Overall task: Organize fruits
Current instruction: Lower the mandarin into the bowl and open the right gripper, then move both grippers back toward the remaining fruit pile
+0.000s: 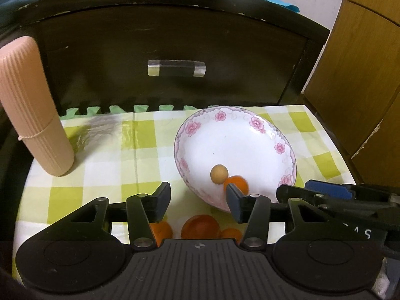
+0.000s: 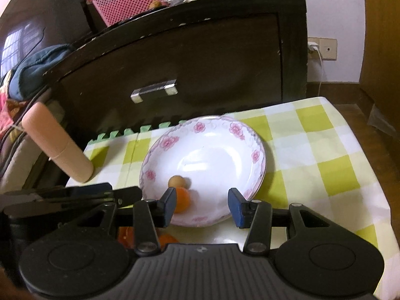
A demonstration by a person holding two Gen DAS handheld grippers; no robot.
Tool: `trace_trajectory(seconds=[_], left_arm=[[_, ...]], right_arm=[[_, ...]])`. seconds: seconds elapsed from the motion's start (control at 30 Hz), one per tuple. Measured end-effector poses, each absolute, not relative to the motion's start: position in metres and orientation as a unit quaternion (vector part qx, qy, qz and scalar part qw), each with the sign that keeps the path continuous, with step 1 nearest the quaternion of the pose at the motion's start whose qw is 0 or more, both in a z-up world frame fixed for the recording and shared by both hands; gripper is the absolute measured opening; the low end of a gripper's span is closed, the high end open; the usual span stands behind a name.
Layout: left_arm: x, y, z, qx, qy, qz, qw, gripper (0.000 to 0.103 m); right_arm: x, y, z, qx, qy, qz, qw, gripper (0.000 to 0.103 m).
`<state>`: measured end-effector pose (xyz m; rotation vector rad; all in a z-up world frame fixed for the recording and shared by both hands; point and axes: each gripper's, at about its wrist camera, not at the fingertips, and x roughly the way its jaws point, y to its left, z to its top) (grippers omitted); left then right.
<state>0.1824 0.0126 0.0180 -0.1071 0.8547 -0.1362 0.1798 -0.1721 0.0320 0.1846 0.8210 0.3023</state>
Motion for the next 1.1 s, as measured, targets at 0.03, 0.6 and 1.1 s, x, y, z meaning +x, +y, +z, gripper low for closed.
trace_trajectory(seconds=[0.03,0.6,1.1], left_arm=[[0.18,0.014,0.017,-0.052,0.415,-0.065,0.906,0.057],[0.14,0.031,0.01,-0.057,0.44,-0.056,0.895,0.059],[0.113,0.025,-0.002,-0.048,0.469,-0.077,0.879,0.062]], right_arm=[[0.177,-0.171,0.032,0.087,0.398,0.148,0.901,0.043],[0.14,-0.172,0.018,0.075,0.427,0.147,0.889,0.044],[0.111,-0.16,-0.008,0.046,0.461,0.166,0.87,0.045]])
